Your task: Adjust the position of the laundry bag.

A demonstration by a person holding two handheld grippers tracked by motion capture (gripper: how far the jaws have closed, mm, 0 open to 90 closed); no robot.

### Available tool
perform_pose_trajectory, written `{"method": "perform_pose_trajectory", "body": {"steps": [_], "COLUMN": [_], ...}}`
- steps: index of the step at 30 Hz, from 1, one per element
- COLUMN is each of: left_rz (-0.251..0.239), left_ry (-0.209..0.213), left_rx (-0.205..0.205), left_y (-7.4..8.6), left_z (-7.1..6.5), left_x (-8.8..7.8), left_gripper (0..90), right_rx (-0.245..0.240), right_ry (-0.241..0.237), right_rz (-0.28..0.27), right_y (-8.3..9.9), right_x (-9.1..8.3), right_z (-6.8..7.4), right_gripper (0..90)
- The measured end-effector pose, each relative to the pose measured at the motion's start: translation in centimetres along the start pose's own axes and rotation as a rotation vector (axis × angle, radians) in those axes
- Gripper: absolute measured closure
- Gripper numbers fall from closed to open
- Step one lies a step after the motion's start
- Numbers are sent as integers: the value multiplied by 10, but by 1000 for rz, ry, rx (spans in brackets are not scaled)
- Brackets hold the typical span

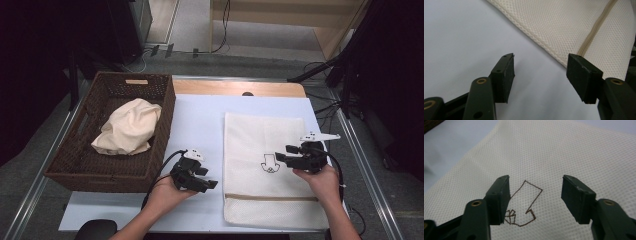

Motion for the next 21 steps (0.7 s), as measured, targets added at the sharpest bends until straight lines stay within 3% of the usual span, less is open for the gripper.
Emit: {"method": "perform_pose_trajectory", "body": {"steps": [1,2,3,4,5,6,7,9,10,11,18,21], "left_rz": [-7,-9,-9,-18,-15,-21,-21,-15,-15,-10,7,15], "left_ry": [2,4,5,9,-1,-13,-13,-12,-12,-8,1,5], "left_rx": [6,8,15,15,20,26,26,12,12,11,6,-4], "left_y": [-2,-4,-5,-7,-9,-12,-12,-16,-16,-17,-23,-24], "left_z": [-2,-4,-5,-7,-9,-10,-10,-10,-10,-10,-12,-10], "left_x": [1,1,1,3,3,5,5,7,7,8,20,28], "left_gripper": [355,310,310,286,259,221,213,210,211,219,265,279], "right_rx": [10,27,27,31,38,84,106,141,141,137,111,111], "right_ry": [10,12,12,16,3,-27,-31,31,31,74,74,101], "right_rz": [-11,-62,-62,-81,-104,-123,-116,-89,-89,-55,-61,-58], "right_y": [0,-2,-2,-2,-3,-2,-1,2,2,5,11,16], "right_x": [-2,-9,-9,-11,-14,-17,-17,-16,-16,-13,-20,-24], "right_z": [-1,-2,-2,-2,-3,-6,-8,-14,-14,-15,-15,-20], "right_gripper": [359,256,256,196,130,0,0,0,0,0,0,0]}}
Point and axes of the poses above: each handheld gripper's, and its own axes: x roughly forward along the jaws, y roughly out of its underside, z roughly to its left, the point moved 6 cm from there along x, roughly forward along the jaws, and after that the axes turned 12 degrees about z, right-handed, at the moved point
